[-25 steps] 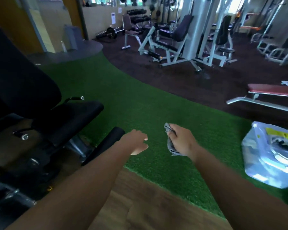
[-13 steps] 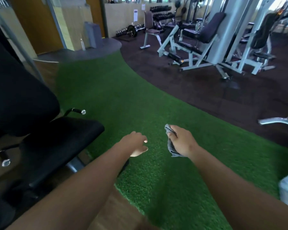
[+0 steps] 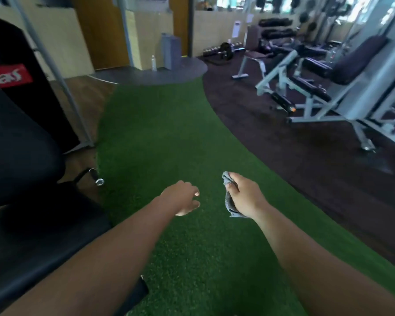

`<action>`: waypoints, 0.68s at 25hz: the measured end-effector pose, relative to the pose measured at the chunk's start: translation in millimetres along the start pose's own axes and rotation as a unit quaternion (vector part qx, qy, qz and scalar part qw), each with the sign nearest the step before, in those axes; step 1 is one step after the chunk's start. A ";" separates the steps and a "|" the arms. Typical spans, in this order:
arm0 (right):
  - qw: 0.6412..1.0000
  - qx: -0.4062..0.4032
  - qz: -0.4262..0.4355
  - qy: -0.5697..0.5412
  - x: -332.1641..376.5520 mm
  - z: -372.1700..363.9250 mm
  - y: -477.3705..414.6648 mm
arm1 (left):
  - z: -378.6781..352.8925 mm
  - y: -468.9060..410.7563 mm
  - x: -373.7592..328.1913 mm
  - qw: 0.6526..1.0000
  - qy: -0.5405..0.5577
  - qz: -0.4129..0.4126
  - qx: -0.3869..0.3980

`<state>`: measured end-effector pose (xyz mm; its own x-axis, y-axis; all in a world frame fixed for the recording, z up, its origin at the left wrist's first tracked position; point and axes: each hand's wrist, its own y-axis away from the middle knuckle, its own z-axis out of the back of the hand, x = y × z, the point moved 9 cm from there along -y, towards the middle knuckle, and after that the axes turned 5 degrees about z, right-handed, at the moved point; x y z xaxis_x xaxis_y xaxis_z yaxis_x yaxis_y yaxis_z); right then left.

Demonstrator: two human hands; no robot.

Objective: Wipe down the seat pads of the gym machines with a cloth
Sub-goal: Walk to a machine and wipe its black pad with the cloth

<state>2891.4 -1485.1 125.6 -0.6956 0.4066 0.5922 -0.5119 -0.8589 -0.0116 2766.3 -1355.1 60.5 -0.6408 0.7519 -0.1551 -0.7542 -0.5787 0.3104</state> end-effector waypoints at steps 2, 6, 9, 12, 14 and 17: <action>0.999 0.022 0.031 0.012 -9.0 14.9 -57.5 | 17.8 -37.8 11.2 0.999 0.018 0.042 -0.012; 0.992 0.079 0.098 0.019 6.4 22.6 -171.8 | 49.6 -96.3 47.7 0.990 0.061 0.121 -0.034; 0.979 0.111 0.172 0.011 39.3 -1.4 -237.9 | 62.9 -127.8 88.7 0.979 0.081 0.183 -0.045; 0.963 0.150 0.225 0.003 75.8 -44.5 -301.9 | 71.1 -155.1 140.1 0.964 0.095 0.243 -0.052; 0.951 0.183 0.250 0.004 102.6 -75.9 -339.9 | 77.7 -167.3 179.9 0.952 0.104 0.283 -0.055; 0.928 0.229 0.294 0.012 143.8 -117.0 -381.7 | 86.4 -171.2 232.5 0.931 0.126 0.335 -0.066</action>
<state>2927.8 -1062.4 120.9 -0.8010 -0.1713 0.5736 0.2236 -0.9745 0.0211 2758.9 -1053.9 52.3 -0.9749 0.1195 -0.1881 -0.1731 -0.9377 0.3012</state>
